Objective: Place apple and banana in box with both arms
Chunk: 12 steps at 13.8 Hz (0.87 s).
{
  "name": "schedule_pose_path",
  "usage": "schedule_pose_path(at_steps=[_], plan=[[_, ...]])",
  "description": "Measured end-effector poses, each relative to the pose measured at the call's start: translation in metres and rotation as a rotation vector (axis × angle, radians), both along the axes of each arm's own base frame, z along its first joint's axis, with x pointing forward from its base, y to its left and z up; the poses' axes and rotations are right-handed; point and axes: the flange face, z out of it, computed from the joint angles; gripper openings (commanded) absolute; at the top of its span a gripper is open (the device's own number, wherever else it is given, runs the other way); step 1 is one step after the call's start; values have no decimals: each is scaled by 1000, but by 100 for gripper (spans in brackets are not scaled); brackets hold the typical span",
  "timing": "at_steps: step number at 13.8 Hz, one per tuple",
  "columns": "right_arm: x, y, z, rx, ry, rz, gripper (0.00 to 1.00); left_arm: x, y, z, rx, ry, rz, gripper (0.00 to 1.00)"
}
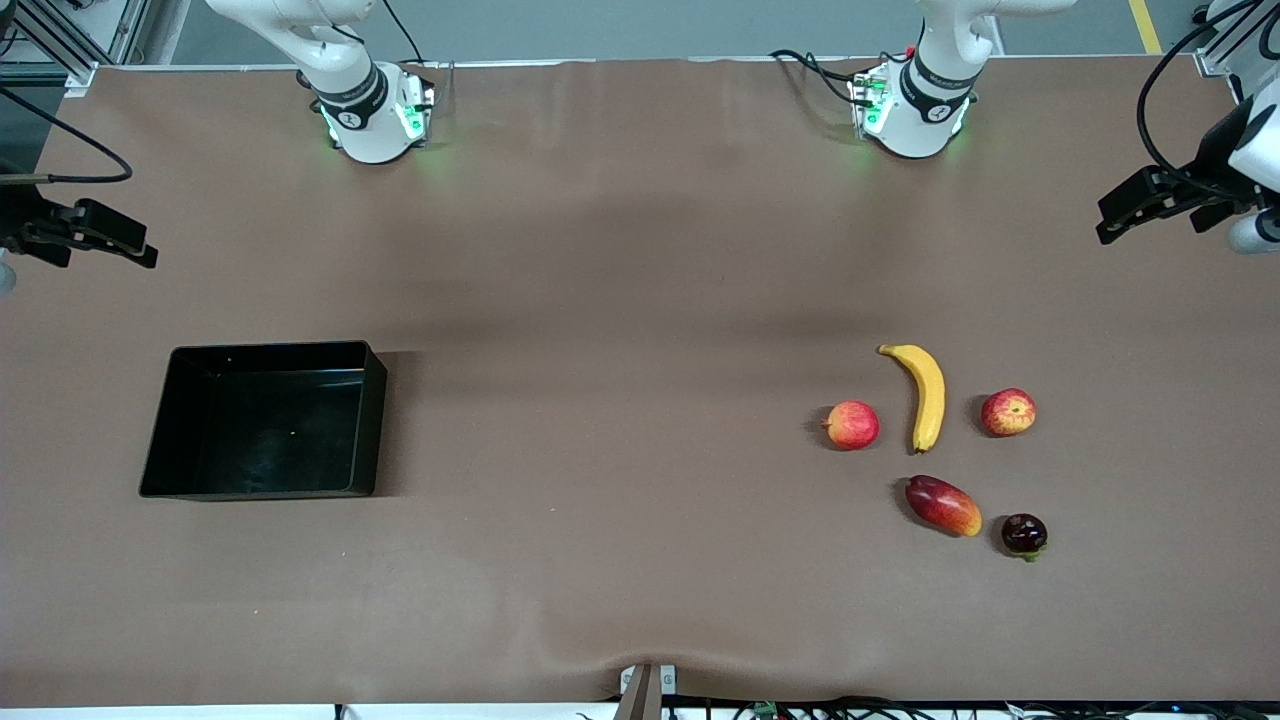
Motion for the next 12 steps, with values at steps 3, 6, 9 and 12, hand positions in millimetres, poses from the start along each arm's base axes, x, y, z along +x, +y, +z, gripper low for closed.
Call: schedule_pose_path(at_steps=[3,6,9,12], plan=[[0,0,0,0,0,0,100,0,1,1,0,-1,2,100],[0,0,0,0,1,0,100,2,10,-1,0,2,18,100],[1,0,-2,0,4,0,100,15,29,-26,3,49,55,100],[3,-2,-11,1,21,-4,100,41,42,-71,7,92,75,100]])
